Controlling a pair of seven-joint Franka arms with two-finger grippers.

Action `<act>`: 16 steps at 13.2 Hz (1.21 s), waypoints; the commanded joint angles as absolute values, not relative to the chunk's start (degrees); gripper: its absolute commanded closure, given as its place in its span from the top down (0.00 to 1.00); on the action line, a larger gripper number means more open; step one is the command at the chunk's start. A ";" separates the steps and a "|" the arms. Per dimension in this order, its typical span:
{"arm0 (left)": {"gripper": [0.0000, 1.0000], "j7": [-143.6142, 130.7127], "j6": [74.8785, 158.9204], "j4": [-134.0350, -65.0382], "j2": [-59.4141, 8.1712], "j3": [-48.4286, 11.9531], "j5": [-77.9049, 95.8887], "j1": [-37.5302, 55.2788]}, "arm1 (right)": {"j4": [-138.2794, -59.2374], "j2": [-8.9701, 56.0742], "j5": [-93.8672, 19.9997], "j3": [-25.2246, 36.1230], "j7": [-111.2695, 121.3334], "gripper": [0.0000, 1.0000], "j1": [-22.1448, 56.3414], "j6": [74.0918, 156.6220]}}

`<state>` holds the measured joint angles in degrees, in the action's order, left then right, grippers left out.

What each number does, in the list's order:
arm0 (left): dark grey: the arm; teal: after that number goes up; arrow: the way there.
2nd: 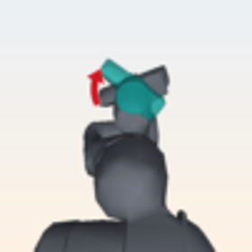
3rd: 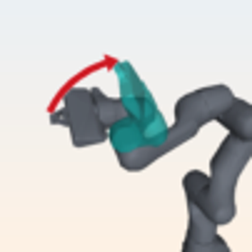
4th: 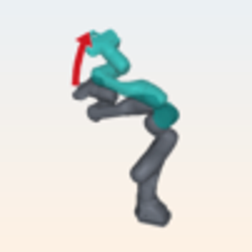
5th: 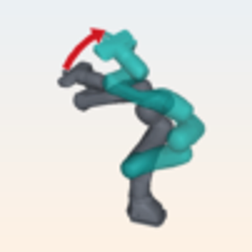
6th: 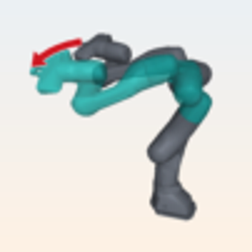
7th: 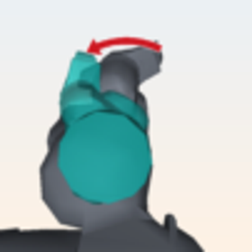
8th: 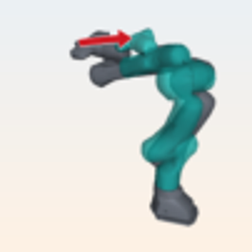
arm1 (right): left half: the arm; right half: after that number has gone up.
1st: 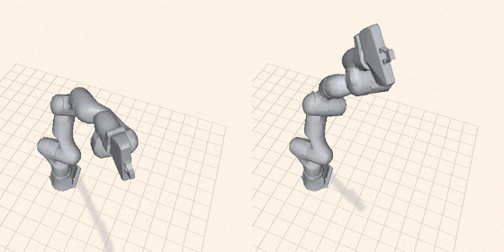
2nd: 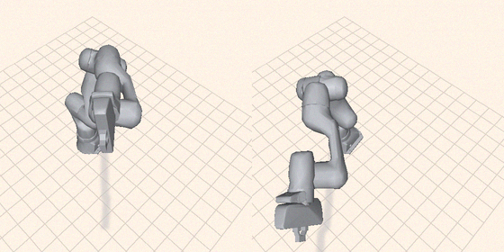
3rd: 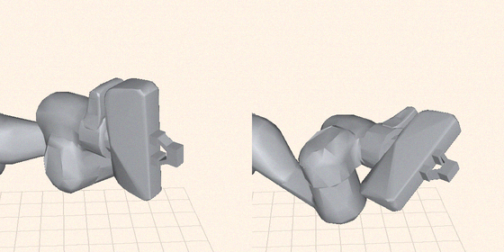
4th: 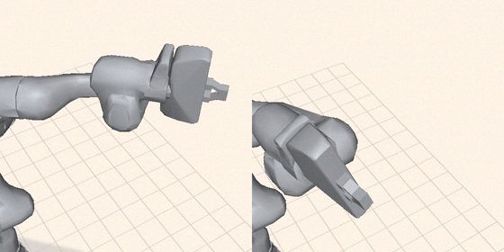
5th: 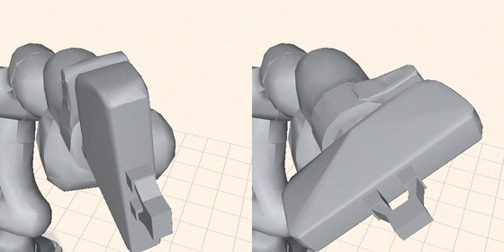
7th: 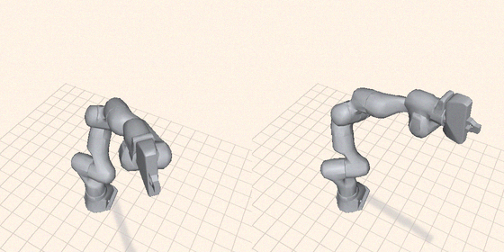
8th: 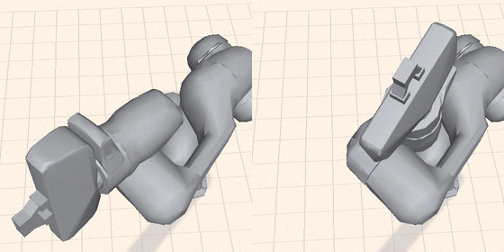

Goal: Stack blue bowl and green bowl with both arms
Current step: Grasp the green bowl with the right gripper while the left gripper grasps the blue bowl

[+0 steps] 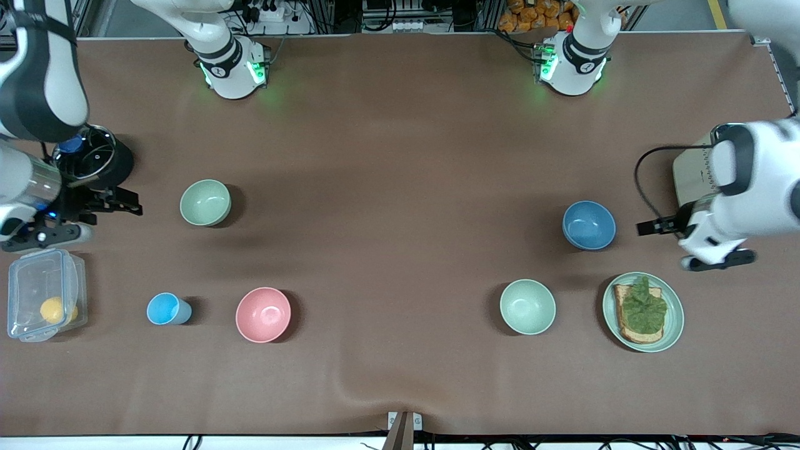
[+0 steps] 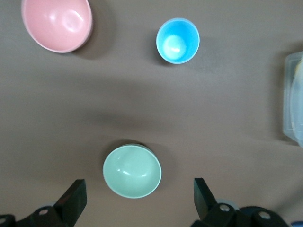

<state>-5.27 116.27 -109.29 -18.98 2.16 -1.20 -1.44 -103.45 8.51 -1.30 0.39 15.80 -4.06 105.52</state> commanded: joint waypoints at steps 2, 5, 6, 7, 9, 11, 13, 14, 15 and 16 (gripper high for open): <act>1.00 -4.92 119.62 -114.60 -19.16 1.67 -1.67 -2.11 | -113.53 5.63 -2.29 -0.44 17.05 1.00 -5.01 110.64; 1.00 -4.83 119.79 -115.40 -21.17 1.49 -1.58 -2.11 | -122.84 5.71 -2.29 -0.44 20.55 1.00 -5.01 120.90; 1.00 -4.83 119.88 -115.31 -21.96 1.41 -0.71 -2.11 | -125.74 5.71 -2.29 -0.44 21.44 1.00 -5.01 124.68; 1.00 -4.75 119.88 -115.05 -22.41 1.41 0.78 -2.11 | -127.34 5.97 -2.29 -0.44 23.27 1.00 -5.44 127.24; 1.00 -3.87 120.49 -114.52 -24.51 1.23 1.23 -1.50 | -128.32 7.29 -2.29 -0.53 29.59 1.00 -7.99 129.28; 1.00 -2.38 121.20 -114.43 -25.57 0.79 1.23 -2.02 | -130.33 7.73 -2.29 -0.53 30.50 1.00 -8.09 130.51; 1.00 -2.20 121.38 -114.08 -26.45 0.62 1.32 -2.11 | -134.54 8.08 -2.29 -0.53 30.67 1.00 -8.09 137.16; 0.99 -2.20 121.38 -113.73 -26.63 0.62 2.19 -2.11 | -135.17 8.96 -2.29 -0.44 31.28 0.99 -8.17 138.76; 0.97 -1.94 121.38 -113.73 -26.72 0.53 3.50 -1.85 | -135.35 9.83 -2.29 -0.53 32.42 0.97 -8.96 139.82; 0.95 -1.85 121.29 -113.47 -26.72 0.53 3.69 -1.67 | -135.44 10.80 -2.37 -0.53 33.30 0.95 -10.01 140.79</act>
<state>-3.33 121.34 -114.55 -26.34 0.97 1.77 -1.51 -134.75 9.60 -1.33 0.26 30.33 -7.46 138.65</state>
